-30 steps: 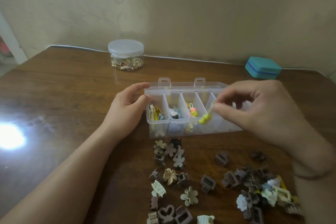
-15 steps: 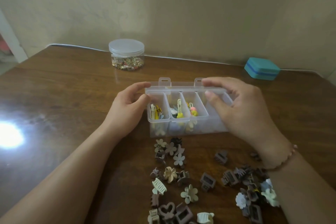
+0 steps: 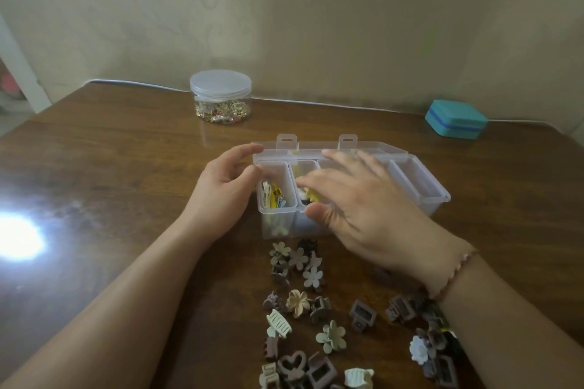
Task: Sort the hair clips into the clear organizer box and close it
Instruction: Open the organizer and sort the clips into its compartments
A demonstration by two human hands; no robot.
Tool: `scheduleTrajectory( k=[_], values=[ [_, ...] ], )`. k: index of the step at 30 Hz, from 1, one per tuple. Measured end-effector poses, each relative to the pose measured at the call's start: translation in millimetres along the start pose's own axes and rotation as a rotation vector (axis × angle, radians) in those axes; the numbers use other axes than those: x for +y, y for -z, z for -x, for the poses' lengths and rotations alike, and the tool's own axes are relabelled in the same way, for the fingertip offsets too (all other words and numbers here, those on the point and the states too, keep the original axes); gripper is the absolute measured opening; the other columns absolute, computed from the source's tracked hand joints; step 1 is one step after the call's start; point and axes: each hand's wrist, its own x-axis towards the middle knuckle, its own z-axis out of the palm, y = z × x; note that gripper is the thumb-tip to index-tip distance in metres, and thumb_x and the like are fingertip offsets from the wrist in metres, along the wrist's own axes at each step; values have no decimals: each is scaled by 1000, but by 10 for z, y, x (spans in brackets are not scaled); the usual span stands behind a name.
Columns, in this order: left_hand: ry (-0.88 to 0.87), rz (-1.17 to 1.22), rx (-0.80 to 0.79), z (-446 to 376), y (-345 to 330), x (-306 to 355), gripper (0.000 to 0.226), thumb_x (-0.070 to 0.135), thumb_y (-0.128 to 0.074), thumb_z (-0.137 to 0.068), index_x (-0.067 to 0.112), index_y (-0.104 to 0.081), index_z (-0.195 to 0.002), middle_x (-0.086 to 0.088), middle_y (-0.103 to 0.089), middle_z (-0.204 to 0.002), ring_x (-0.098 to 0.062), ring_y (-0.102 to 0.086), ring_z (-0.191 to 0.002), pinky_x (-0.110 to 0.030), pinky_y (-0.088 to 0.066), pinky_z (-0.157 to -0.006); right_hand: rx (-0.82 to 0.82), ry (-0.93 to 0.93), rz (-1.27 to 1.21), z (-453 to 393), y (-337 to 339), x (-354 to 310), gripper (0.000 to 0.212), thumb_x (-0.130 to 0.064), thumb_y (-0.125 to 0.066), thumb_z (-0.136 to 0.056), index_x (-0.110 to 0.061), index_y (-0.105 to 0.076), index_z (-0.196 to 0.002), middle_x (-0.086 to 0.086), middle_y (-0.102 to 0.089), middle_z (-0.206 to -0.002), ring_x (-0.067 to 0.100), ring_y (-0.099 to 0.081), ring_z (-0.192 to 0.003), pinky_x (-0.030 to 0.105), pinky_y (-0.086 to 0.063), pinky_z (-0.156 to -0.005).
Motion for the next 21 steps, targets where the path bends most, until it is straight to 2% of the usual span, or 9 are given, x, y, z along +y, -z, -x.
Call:
scheduleTrajectory(
  k=[2, 4, 6, 8, 11, 12, 16, 19, 21],
  values=[
    [0, 18, -2, -3, -4, 0, 39, 20, -55, -96, 26, -58, -134, 36, -69, -81, 28, -57, -85, -11, -42, -81, 95, -18, -144, 43, 20, 52, 66, -65, -9, -92, -35, -42, -140, -13, -43, -148, 4, -17, -143, 37, -9, -118],
    [-5, 26, 1, -6, -4, -10, 39, 19, -54, -96, 25, -59, -134, 27, -73, -86, 29, -56, -86, -1, -40, -75, 218, -35, -292, 116, 124, 134, 56, -61, -24, -96, -31, -48, -136, -11, -50, -141, 5, -31, -139, 37, -26, -114],
    [-6, 12, 7, 0, -5, -10, 37, 17, -52, -98, 25, -59, -133, 34, -68, -81, 33, -52, -82, 6, -37, -67, 340, -63, -397, 229, 326, 247, 42, -52, -40, -96, -32, -53, -131, -13, -58, -131, 0, -45, -128, 26, -38, -106],
    [-13, -1, 6, 6, -11, 0, 38, 16, -50, -99, 25, -59, -135, 36, -62, -81, 35, -50, -78, 6, -36, -65, 470, -95, -467, 368, 591, 371, 33, -48, -48, -95, -35, -58, -123, -18, -65, -116, -5, -57, -111, 12, -43, -93],
    [-38, -16, -33, 31, -9, 21, 38, 21, -50, -101, 28, -56, -137, 34, -59, -92, 33, -51, -81, -3, -40, -74, 564, -145, -548, 674, 854, 498, 28, -51, -54, -92, -37, -62, -115, -15, -70, -105, 8, -64, -103, 17, -48, -89],
    [-45, -18, -46, 39, -5, 25, 38, 24, -51, -101, 30, -55, -138, 33, -61, -94, 29, -55, -85, -9, -43, -80, 555, -171, -528, 795, 875, 517, 24, -48, -57, -90, -40, -63, -112, -15, -70, -103, 9, -65, -100, 17, -49, -88],
    [-51, -6, -106, 73, -10, 35, 40, 31, -51, -100, 35, -51, -140, 17, -73, -104, 2, -63, -107, -39, -48, -102, 365, -263, -302, 1395, 626, 470, 17, -31, -71, -85, -44, -67, -96, -26, -68, -100, -3, -65, -90, 2, -42, -76],
    [-67, -18, -114, 94, -25, 47, 40, 31, -51, -100, 35, -52, -140, 19, -72, -103, -2, -63, -109, -44, -47, -104, 195, -391, -255, 1864, 351, 387, 24, -44, -64, -75, -49, -66, -98, -30, -64, -108, -9, -61, -97, 2, -40, -82],
    [-66, -25, -118, 93, -30, 44, 38, 31, -51, -100, 36, -53, -138, 24, -73, -96, 0, -62, -108, -42, -47, -104, 109, -477, -259, 2117, 194, 354, 43, -54, -61, -67, -55, -59, -111, -33, -58, -116, -12, -54, -108, 1, -36, -88]
  ],
)
